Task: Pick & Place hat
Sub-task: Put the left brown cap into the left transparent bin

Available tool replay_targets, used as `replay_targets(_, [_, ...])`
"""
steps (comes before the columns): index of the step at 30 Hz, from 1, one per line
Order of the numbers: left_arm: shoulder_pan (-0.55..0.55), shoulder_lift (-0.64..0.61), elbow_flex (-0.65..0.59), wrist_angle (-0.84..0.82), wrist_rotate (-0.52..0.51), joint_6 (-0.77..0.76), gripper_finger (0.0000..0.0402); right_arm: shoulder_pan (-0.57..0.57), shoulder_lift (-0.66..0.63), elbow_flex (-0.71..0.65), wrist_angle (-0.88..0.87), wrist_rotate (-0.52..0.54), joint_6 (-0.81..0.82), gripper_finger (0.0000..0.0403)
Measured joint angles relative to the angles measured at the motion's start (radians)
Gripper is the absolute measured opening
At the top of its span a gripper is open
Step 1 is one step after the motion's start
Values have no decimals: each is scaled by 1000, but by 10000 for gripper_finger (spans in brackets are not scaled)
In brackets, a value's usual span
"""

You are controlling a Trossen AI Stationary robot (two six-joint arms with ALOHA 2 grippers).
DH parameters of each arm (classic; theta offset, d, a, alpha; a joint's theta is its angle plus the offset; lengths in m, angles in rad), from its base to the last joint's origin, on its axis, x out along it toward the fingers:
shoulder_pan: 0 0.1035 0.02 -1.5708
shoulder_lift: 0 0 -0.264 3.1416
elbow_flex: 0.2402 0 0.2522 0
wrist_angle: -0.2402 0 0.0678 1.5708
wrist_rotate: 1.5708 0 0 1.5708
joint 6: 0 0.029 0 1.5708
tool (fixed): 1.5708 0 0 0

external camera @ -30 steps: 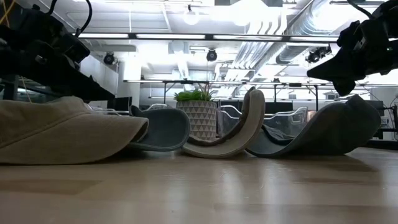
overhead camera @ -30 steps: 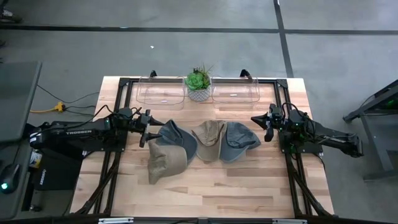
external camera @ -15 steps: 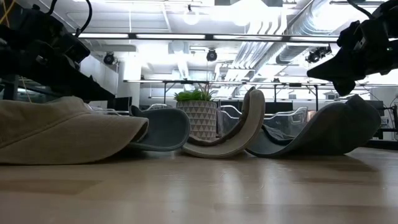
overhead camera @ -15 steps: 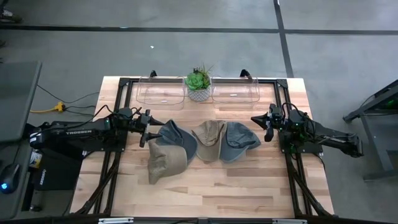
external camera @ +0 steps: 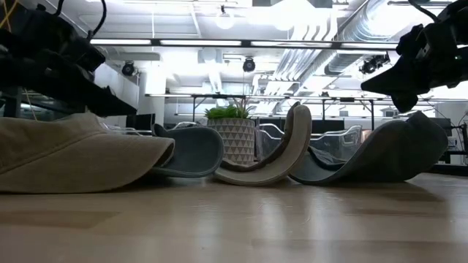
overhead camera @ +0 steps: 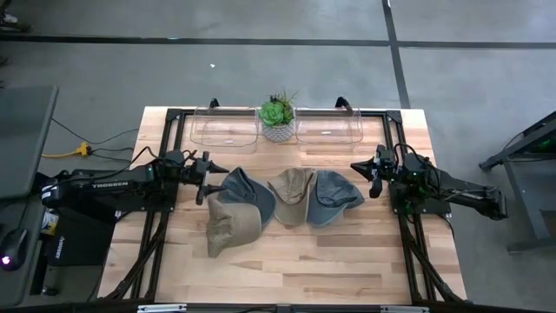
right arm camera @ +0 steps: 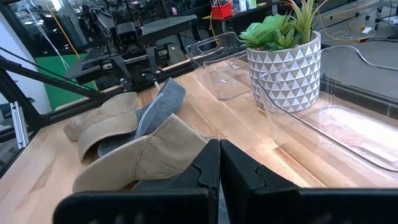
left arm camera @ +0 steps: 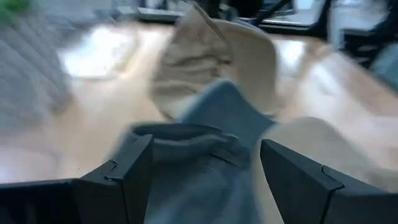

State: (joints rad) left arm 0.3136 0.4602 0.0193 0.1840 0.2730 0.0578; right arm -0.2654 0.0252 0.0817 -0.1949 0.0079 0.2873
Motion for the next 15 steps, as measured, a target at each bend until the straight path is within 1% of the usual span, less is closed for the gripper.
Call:
replay_targets(3, [0, 0, 0, 0, -73, 24, 252, 0, 0, 0, 0, 0, 0, 5])
replay_targets(7, [1, 0, 0, -3, -129, -21, 252, 0, 0, 0, 0, 0, 0, 5])
replay_targets(11, [1, 0, 0, -8, -129, -71, 252, 0, 0, 0, 0, 0, 0, 5])
replay_targets(13, [1, 0, 0, -8, -116, -146, 252, 0, 0, 0, 0, 0, 0, 5])
replay_targets(15, [1, 0, 0, -8, -87, -254, 252, 0, 0, 0, 0, 0, 0, 4])
